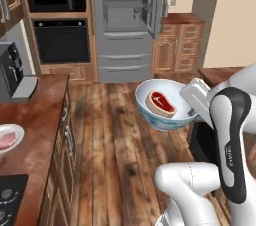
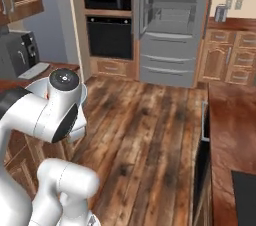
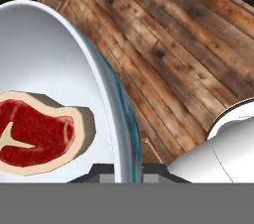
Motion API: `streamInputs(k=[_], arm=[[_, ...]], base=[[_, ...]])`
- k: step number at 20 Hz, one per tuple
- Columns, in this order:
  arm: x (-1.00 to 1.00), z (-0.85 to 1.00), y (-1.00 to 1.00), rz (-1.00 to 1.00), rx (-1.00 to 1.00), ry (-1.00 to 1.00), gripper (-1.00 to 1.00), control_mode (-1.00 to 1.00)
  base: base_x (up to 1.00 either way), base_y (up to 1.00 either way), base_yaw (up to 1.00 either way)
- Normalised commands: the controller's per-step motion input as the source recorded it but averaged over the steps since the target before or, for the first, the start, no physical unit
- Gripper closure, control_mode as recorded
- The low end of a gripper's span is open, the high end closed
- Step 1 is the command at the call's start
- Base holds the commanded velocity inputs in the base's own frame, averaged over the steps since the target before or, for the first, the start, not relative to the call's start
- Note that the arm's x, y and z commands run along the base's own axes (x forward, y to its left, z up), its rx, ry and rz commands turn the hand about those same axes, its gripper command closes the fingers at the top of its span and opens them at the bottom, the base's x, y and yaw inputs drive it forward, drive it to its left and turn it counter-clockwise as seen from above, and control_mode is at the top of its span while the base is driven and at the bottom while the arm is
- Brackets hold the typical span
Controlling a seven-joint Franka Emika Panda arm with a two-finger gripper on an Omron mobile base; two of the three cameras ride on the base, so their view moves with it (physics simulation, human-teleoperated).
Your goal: Place one of the steaks on the plate and the other in the bowl. Then place the bowl in the fridge.
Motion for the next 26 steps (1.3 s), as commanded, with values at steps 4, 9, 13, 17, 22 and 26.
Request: streamInputs(k=[4,9,13,17,22,26], arm=[[0.0,0.0,0.0,0.0,0.0,0.0,1.0,1.0],[0.0,0.0,0.0,0.0,0.0,0.0,1.0,1.0],[0.0,0.0,0.0,0.0,0.0,0.0,1.0,1.0],[0.0,0.0,0.0,0.0,0.0,0.0,1.0,1.0],[0.0,0.0,0.0,0.0,0.0,0.0,1.0,1.0],[0.0,0.0,0.0,0.0,0.0,0.0,1.0,1.0]], base=[[0.79,-0.02,-0.42],[0.91,0.0,-0.37],[0.91,0.01,-0.34],[0.84,0.03,-0.28],[0.84,0.17,-0.12],[0.86,0.17,-0.04]])
